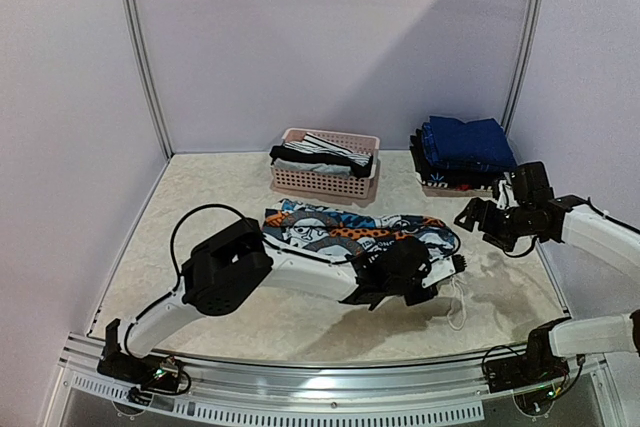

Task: Fold and stack the mixed laundry pile
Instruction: Pick up the rectangle-folded shorts from the center of the board, then pass from the left arm to the right

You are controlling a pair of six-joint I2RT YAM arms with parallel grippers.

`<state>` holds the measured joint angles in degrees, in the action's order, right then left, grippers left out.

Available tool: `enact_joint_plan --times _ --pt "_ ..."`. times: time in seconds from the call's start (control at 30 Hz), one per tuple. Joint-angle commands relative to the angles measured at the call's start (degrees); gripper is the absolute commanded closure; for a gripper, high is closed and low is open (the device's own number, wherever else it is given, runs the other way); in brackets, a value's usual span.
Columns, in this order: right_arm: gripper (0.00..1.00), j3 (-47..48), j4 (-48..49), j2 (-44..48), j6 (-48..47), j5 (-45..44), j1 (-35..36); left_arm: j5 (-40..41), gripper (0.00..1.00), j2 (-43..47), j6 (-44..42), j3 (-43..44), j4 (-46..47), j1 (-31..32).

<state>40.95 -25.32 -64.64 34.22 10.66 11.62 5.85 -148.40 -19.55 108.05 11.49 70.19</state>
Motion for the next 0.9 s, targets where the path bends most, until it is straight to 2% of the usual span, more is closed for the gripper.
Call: enact_joint_plan --times 0.0,0.23,0.47,0.87 --pt "0.04 -1.2 -0.07 -3.12 0.8 7.47 -0.39 -2.97 1.0 6.1 6.13 -7.13 5.75 -1.95" --pt "0.09 -3.74 3.99 -6.0 3.22 15.55 -0.34 -4.23 1.0 9.95 7.97 -13.26 11.06 -2.59" --pt "0.17 -6.39 10.23 -11.03 5.65 20.0 -0.36 -4.52 1.0 13.33 8.7 -19.62 16.04 -2.61" --pt "0.24 -8.79 18.87 -17.64 9.34 25.16 -0.15 -5.3 1.0 14.94 9.46 -21.7 17.79 -2.61"
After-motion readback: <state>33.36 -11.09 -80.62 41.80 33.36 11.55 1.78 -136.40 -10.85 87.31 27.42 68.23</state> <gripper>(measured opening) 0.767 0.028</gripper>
